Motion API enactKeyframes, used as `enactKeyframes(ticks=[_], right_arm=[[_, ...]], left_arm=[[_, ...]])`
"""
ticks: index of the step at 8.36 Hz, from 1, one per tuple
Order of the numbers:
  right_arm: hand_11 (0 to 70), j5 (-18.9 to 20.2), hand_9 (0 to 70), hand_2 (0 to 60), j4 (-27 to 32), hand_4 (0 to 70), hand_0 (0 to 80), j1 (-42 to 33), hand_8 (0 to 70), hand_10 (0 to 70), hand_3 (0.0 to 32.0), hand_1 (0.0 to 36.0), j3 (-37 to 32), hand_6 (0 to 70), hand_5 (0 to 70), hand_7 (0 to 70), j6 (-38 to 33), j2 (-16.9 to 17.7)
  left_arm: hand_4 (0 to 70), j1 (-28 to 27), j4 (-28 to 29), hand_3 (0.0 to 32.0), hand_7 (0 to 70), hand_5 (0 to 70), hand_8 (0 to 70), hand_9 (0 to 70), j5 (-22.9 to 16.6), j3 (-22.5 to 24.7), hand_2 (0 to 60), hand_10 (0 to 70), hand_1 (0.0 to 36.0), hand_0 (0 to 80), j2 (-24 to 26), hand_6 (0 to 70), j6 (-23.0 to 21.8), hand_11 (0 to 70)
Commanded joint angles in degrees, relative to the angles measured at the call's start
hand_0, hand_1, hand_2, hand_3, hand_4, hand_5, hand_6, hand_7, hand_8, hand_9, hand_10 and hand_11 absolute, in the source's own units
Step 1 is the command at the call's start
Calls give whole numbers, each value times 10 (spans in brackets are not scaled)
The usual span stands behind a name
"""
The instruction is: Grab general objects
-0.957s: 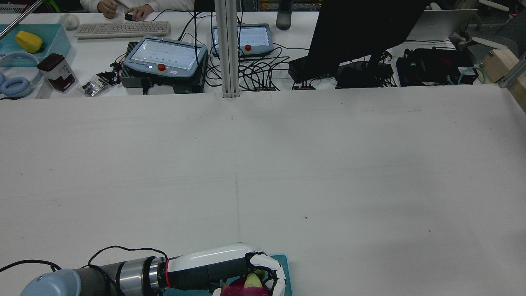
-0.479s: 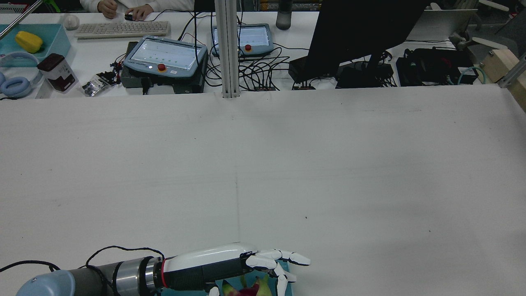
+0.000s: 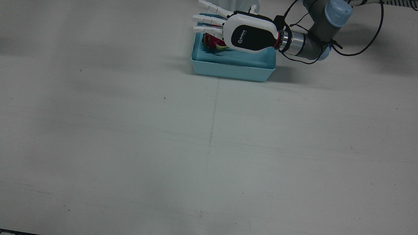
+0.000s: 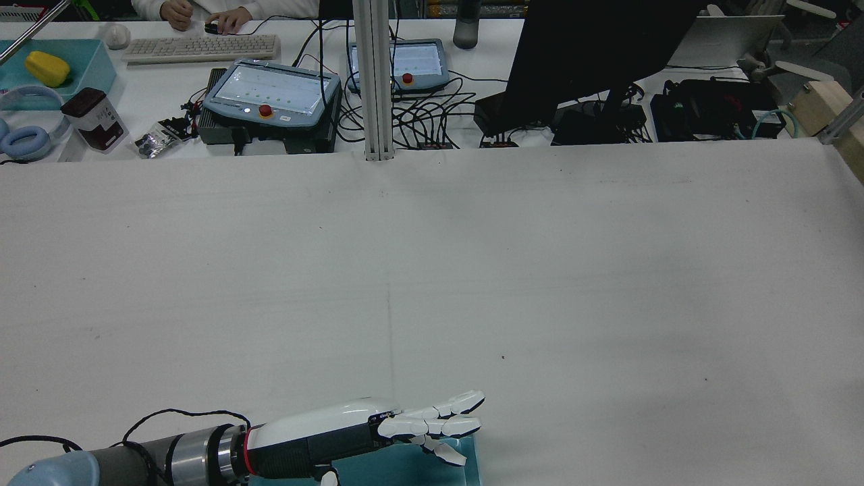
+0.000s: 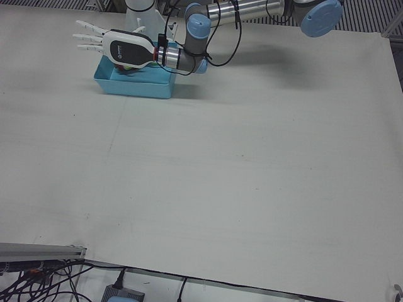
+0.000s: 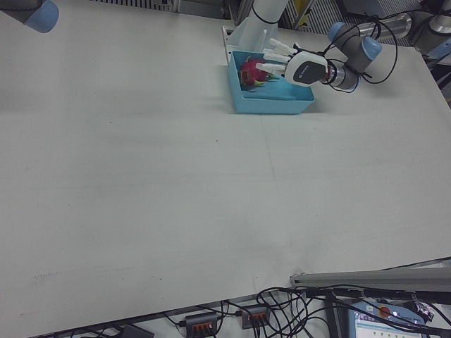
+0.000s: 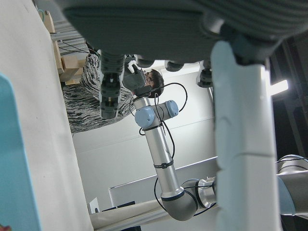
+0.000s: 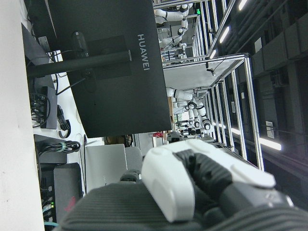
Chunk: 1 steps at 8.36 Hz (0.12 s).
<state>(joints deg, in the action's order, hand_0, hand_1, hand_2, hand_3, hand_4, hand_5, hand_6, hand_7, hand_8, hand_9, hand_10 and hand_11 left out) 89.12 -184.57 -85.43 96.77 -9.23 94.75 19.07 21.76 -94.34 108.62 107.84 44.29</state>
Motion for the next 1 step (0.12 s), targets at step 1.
enactKeyframes(ticks=[1], right_arm=[[0, 0, 0, 0, 0, 0, 0, 0, 0, 0, 0, 0, 0, 0, 0, 0, 0, 0]], left_arm=[[0, 11, -25, 132, 0, 0, 0, 0, 11, -7, 0, 0, 210, 558, 0, 0, -2, 0]])
